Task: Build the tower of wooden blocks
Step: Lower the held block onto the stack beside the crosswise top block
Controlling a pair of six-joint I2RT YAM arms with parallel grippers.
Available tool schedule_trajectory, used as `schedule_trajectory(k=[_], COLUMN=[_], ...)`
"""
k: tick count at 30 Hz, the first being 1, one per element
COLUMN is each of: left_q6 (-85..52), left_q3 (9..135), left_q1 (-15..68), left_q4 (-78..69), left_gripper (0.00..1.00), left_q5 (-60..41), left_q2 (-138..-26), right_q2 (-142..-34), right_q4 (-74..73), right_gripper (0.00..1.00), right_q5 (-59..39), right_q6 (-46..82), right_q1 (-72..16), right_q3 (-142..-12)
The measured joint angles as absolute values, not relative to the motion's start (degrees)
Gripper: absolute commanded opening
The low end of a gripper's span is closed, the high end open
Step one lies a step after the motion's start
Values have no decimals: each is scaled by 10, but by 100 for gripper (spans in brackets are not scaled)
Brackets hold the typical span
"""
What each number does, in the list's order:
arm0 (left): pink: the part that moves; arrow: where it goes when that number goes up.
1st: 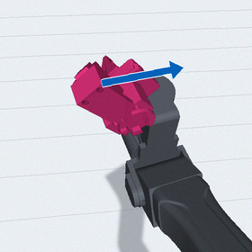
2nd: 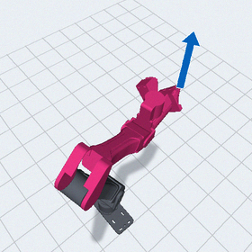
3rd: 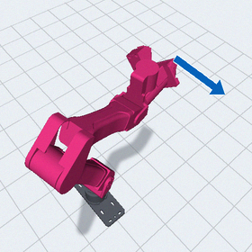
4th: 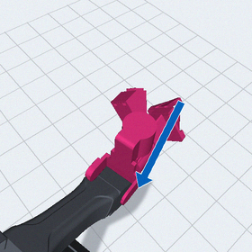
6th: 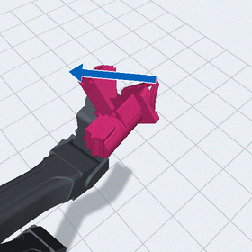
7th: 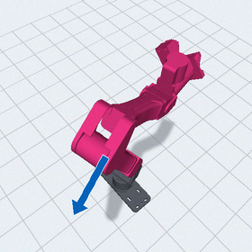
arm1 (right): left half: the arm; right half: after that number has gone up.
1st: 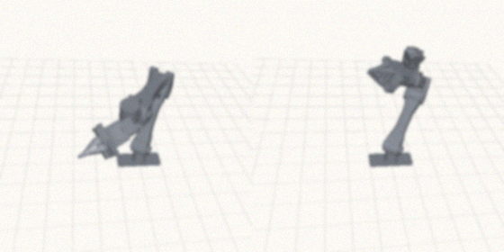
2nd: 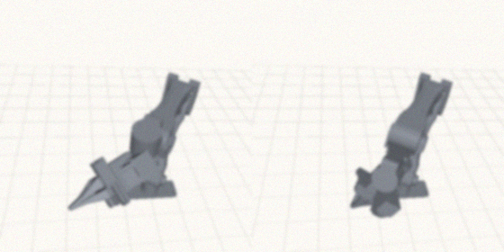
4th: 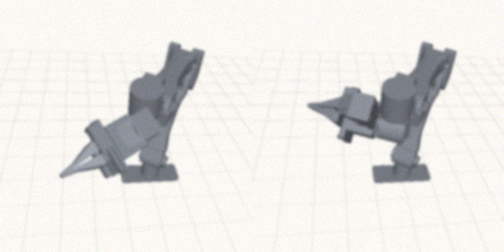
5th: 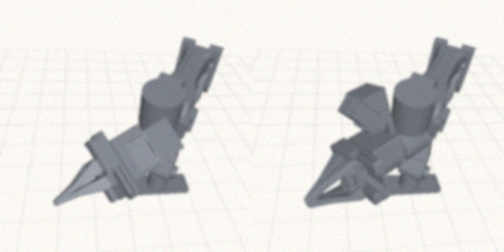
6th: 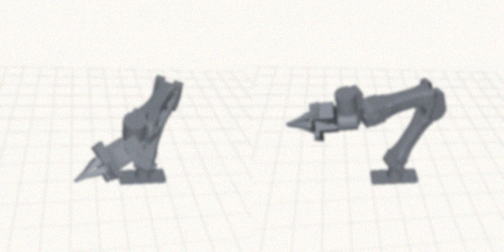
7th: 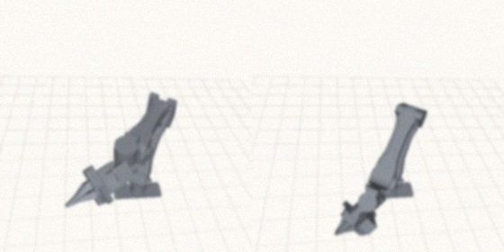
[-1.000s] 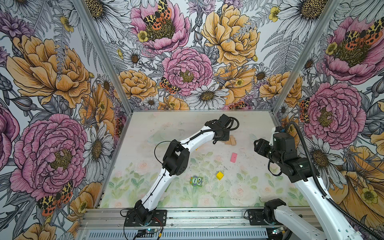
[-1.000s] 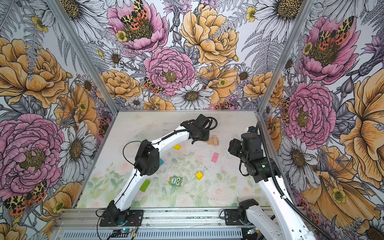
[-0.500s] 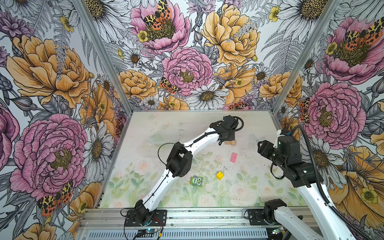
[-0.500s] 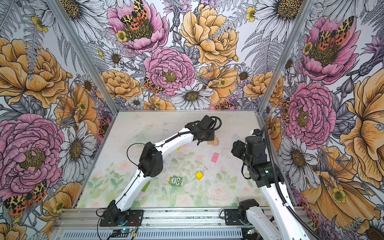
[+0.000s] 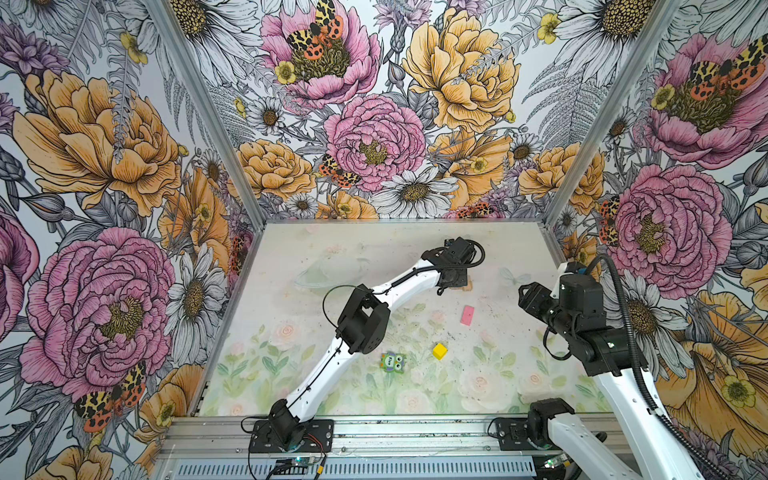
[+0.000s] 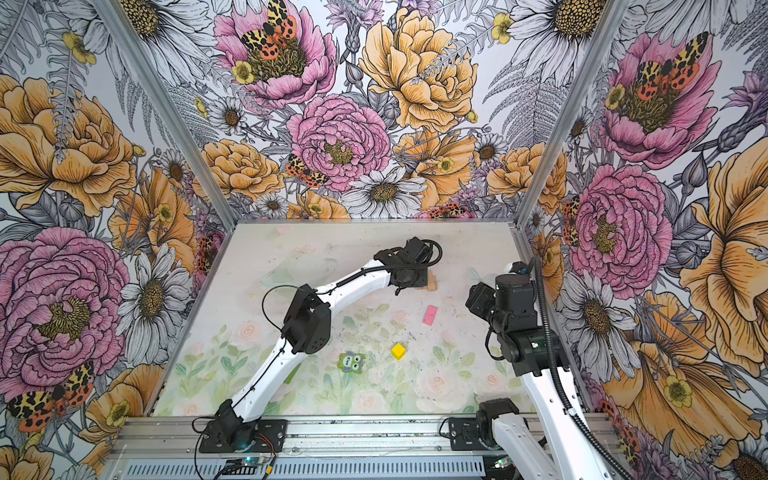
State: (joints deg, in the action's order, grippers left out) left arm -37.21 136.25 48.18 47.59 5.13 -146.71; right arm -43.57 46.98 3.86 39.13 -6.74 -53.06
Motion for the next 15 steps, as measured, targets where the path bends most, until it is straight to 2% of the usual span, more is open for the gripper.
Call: schedule_trajectory(k=[4, 9, 15], left_q6=[-373, -376, -376], left_q3=[1369, 1372, 1377], left_q1=[481, 481, 481], left_q4=[476, 476, 476], left_gripper=[21, 27, 28], left_q5=[51, 51, 51], left_q2=[-1468, -1468, -1470], right_q2=[-437, -443, -444], right_q4=[470, 470, 470], right_gripper=[62, 63, 64], right_q5=[32, 29, 28], right_q6=[388, 380, 375], right_q1=[-59, -55, -55], right_q3=[-531, -531, -531])
